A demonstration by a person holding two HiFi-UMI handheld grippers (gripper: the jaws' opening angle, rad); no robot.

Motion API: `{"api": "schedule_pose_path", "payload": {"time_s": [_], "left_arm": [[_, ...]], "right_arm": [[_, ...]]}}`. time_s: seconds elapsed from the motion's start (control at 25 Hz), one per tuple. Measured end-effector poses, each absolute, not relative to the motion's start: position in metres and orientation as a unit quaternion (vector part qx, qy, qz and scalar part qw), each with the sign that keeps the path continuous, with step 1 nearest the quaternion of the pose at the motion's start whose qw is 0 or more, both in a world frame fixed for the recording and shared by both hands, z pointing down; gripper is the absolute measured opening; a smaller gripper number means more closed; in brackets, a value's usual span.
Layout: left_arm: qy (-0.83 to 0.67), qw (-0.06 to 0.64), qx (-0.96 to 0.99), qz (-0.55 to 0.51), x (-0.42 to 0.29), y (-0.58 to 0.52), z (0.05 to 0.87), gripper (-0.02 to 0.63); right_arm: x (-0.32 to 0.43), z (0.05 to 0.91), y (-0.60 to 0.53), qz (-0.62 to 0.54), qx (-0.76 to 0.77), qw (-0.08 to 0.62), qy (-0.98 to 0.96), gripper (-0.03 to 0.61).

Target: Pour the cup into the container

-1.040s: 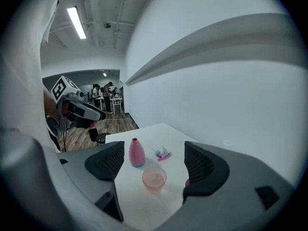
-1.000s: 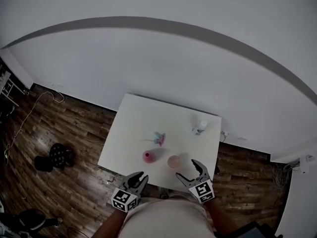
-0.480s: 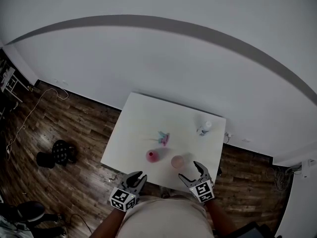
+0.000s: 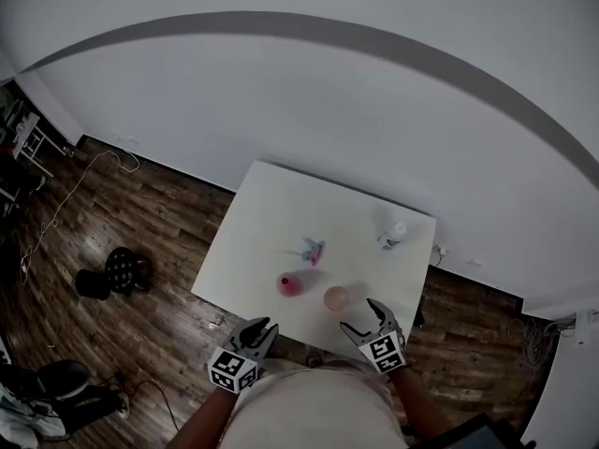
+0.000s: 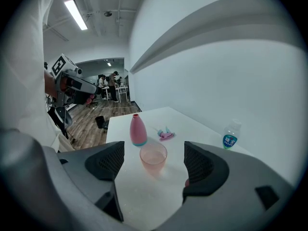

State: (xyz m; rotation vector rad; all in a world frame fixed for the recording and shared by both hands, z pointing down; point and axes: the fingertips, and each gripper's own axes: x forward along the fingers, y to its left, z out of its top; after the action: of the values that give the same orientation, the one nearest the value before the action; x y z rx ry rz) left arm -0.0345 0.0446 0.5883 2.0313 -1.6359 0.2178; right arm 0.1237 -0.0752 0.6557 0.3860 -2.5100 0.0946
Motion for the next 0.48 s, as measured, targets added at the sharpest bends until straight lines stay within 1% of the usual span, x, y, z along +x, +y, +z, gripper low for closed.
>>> {"api": "schedule_pose_path", "payload": {"time_s": [0.48], "left_arm": [[-0.626, 0.271, 0.726, 0.091, -0.028, 0.049, 0.596, 0.092]], "right_arm": [[0.124, 0.683, -0.083, 0.03, 0.1, 0.312, -0.944, 0.374]]}}
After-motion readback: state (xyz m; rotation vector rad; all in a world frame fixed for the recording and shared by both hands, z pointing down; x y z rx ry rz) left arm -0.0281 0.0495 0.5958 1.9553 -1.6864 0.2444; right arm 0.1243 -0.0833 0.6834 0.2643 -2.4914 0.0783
